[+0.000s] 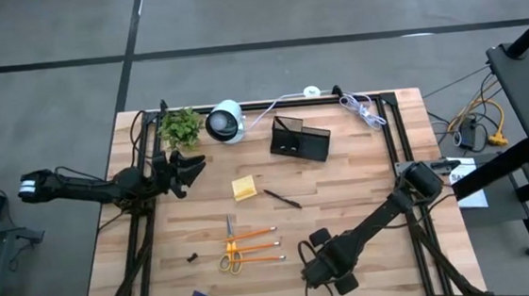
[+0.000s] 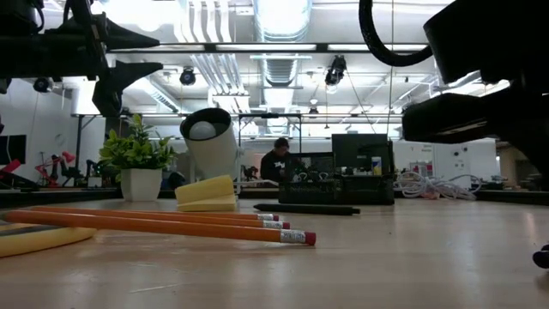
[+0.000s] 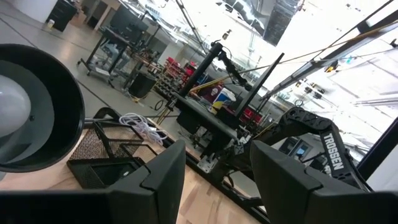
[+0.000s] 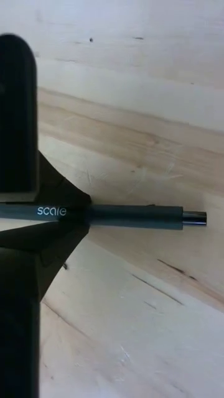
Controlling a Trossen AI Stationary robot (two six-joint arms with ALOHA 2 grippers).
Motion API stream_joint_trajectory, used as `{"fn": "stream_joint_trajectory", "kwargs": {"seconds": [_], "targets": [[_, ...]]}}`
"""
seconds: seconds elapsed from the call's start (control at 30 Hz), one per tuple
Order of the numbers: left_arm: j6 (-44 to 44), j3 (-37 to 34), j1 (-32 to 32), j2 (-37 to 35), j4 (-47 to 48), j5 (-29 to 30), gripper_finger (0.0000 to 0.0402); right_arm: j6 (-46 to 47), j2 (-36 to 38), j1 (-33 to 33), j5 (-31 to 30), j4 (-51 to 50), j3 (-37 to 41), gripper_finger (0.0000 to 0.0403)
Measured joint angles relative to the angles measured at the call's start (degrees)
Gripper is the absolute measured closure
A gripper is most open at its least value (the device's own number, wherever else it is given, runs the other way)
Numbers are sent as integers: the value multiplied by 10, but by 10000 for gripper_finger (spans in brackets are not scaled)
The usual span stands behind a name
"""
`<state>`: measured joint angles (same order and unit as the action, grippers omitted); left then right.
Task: Pick and place office supplies into organizer
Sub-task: Put the bottom pen into the desk organizer
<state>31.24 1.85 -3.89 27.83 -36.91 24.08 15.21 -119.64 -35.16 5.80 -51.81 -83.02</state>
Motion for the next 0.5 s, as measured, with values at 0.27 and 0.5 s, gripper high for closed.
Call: {"fn": "stream_joint_trajectory", "kwargs": {"seconds": [0.27, 0.5], "targets": [[0, 0, 0, 0, 0, 0, 235, 15, 32, 7, 7, -9, 1, 389], [0, 0, 0, 0, 0, 0, 235, 45, 73, 21, 7, -9, 1, 389]]}}
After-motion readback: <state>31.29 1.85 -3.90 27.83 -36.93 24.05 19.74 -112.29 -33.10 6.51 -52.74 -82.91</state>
